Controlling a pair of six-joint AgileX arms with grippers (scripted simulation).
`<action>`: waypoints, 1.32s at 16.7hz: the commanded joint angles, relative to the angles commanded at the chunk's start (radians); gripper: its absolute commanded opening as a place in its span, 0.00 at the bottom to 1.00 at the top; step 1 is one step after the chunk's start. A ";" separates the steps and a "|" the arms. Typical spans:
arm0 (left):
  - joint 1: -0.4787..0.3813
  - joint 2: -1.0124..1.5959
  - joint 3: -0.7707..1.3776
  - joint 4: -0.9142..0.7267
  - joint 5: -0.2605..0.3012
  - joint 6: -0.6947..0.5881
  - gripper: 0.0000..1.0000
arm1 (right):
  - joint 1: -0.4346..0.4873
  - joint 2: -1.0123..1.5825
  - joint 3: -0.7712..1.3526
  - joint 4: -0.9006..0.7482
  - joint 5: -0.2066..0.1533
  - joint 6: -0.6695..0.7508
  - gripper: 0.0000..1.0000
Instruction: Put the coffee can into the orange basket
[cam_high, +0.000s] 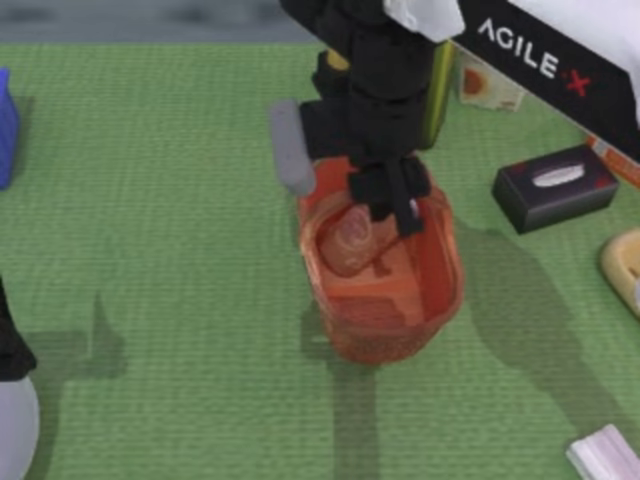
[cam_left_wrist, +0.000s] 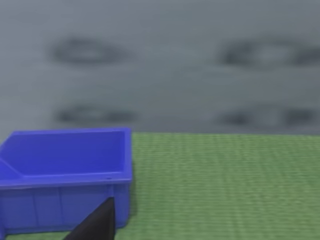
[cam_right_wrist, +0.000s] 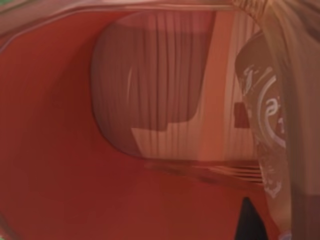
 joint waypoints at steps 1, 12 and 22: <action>0.000 0.000 0.000 0.000 0.000 0.000 1.00 | 0.000 0.000 0.000 0.000 0.000 0.000 0.00; 0.000 0.000 0.000 0.000 0.000 0.000 1.00 | 0.000 0.000 0.000 0.000 0.000 0.000 0.00; 0.000 0.000 0.000 0.000 0.000 0.000 1.00 | -0.019 0.039 0.220 -0.176 0.001 -0.026 0.00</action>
